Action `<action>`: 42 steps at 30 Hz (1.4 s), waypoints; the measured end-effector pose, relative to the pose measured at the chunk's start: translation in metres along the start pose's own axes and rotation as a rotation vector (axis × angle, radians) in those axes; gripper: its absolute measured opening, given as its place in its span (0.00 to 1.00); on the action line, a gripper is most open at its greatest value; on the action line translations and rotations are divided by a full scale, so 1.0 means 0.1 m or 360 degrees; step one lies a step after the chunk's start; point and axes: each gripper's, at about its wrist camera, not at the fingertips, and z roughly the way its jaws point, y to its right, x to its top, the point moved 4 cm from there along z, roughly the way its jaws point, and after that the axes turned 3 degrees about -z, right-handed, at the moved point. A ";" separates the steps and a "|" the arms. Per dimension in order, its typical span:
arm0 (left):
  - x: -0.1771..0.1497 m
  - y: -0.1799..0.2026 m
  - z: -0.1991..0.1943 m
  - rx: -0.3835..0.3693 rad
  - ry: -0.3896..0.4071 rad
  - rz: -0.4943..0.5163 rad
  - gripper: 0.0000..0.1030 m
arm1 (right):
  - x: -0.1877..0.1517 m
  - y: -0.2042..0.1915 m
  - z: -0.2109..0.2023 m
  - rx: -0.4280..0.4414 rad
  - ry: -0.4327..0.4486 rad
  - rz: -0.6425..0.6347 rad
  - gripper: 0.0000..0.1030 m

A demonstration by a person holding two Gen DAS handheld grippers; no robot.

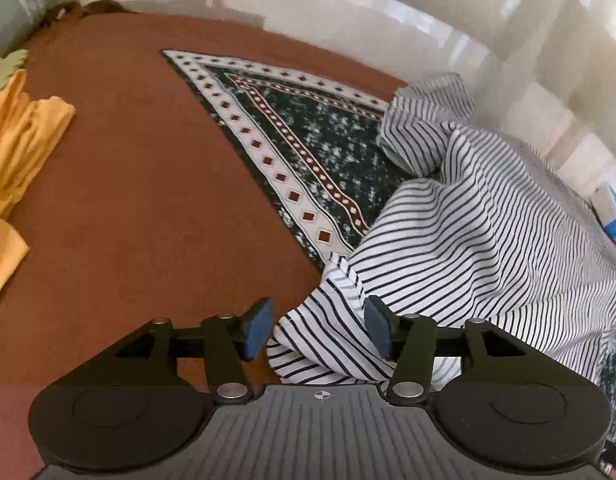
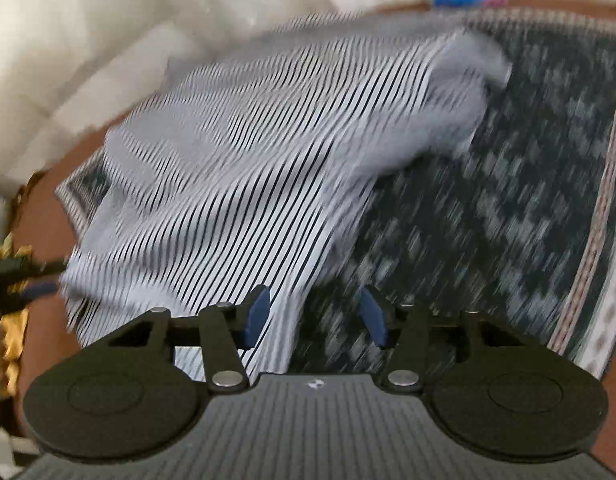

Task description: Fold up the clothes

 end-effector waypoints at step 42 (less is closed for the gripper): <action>-1.47 0.08 -0.62 -0.0262 -0.0671 0.0416 0.45 | -0.93 0.89 -0.92 -0.0078 -0.0383 0.0216 0.00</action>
